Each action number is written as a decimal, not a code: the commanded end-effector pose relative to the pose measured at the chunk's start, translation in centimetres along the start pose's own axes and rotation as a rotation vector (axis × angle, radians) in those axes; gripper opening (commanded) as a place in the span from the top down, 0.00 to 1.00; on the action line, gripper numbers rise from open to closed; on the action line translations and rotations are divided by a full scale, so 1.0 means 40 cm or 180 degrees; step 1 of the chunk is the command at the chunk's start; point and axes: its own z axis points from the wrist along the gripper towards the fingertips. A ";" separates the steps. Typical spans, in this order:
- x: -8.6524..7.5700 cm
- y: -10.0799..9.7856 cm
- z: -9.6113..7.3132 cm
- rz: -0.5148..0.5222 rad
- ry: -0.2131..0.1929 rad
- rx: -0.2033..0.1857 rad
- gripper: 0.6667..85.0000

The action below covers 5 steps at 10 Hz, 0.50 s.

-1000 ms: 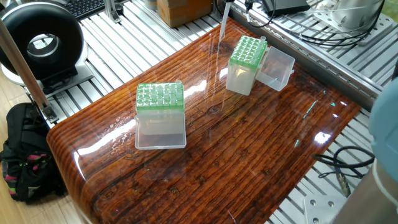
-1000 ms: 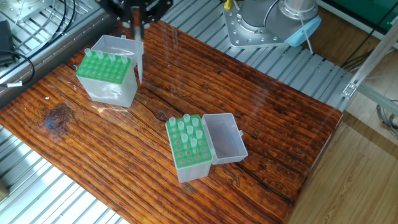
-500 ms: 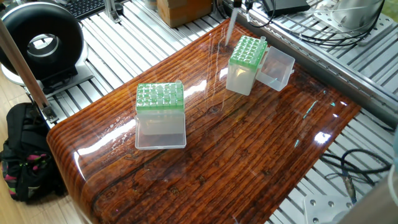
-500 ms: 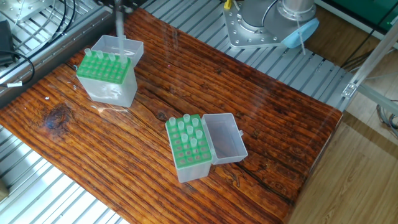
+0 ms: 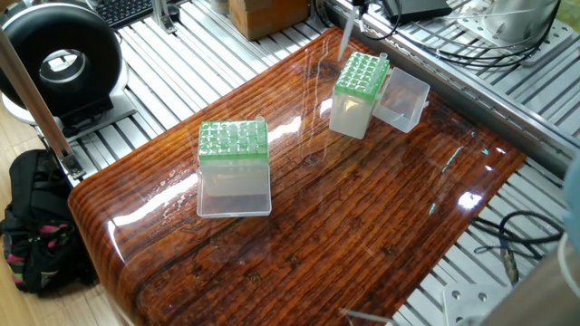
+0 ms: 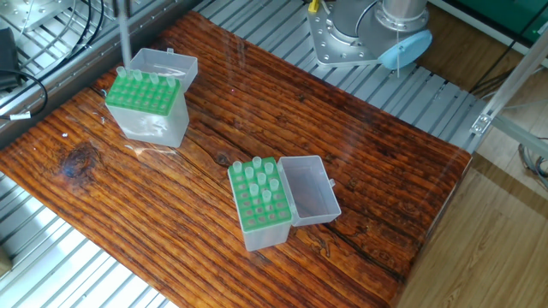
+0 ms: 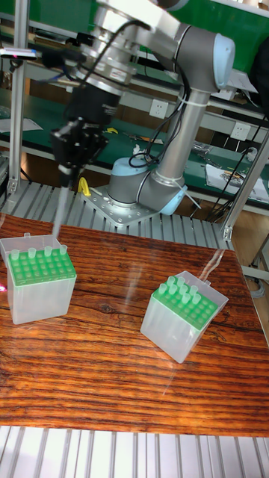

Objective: Transfer all large pipette tips from one holder to another

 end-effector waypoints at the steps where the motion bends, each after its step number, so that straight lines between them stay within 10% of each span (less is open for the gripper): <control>1: -0.010 0.017 0.006 -0.0018 -0.0182 -0.0148 0.77; 5: -0.042 0.064 0.000 0.0657 -0.0300 -0.0415 0.77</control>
